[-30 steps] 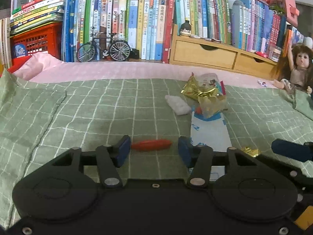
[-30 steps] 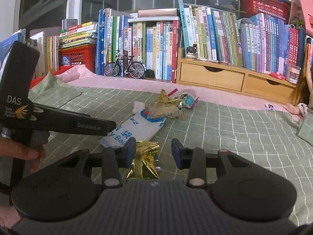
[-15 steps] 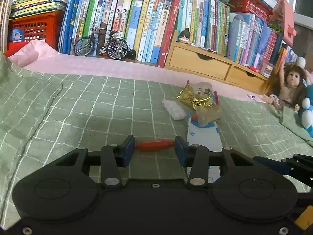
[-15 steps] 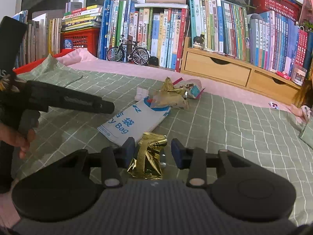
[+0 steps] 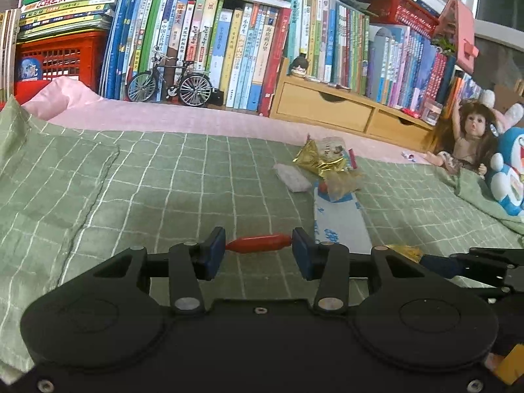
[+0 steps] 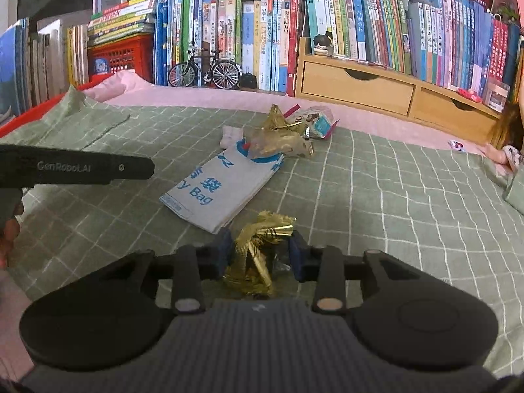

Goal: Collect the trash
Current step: 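Grasp the red stick with the left tool while the right tool holds the gold foil, then carry the red stick and gold foil off the bed, lowering below the edge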

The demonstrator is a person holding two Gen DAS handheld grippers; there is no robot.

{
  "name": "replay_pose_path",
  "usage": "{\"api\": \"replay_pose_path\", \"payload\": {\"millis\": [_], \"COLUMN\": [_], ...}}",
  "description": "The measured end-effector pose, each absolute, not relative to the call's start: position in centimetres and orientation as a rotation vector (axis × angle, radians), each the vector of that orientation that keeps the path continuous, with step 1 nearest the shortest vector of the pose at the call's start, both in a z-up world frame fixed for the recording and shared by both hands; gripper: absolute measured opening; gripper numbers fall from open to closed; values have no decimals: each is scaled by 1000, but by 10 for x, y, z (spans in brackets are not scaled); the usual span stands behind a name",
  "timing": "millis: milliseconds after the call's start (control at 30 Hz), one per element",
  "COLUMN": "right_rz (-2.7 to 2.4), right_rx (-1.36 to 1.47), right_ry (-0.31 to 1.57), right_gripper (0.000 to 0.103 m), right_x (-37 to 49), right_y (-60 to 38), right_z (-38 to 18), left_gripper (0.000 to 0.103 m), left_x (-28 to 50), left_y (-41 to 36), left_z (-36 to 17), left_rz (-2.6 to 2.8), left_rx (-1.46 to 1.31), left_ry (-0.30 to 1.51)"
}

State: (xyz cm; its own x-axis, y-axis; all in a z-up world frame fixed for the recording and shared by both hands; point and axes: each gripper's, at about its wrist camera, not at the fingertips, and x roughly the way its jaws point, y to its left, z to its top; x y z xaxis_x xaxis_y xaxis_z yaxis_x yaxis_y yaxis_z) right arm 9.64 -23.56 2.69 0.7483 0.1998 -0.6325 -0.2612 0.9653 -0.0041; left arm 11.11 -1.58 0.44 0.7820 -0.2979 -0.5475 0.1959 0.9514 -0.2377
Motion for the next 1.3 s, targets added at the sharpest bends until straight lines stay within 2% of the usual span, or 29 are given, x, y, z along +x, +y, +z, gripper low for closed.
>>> {"api": "replay_pose_path", "payload": {"millis": [833, 1300], "right_rz": [328, 393], "right_rx": [-27, -46], "right_ry": [631, 621], "right_gripper": [34, 35], "right_x": [21, -35], "right_y": [-209, -194], "right_z": [64, 71], "left_gripper": [42, 43], "left_x": [5, -64], "left_y": [9, 31], "left_z": [39, 41], "left_rz": [-367, -359], "left_rx": [-126, -115], "left_ry": [527, 522]}}
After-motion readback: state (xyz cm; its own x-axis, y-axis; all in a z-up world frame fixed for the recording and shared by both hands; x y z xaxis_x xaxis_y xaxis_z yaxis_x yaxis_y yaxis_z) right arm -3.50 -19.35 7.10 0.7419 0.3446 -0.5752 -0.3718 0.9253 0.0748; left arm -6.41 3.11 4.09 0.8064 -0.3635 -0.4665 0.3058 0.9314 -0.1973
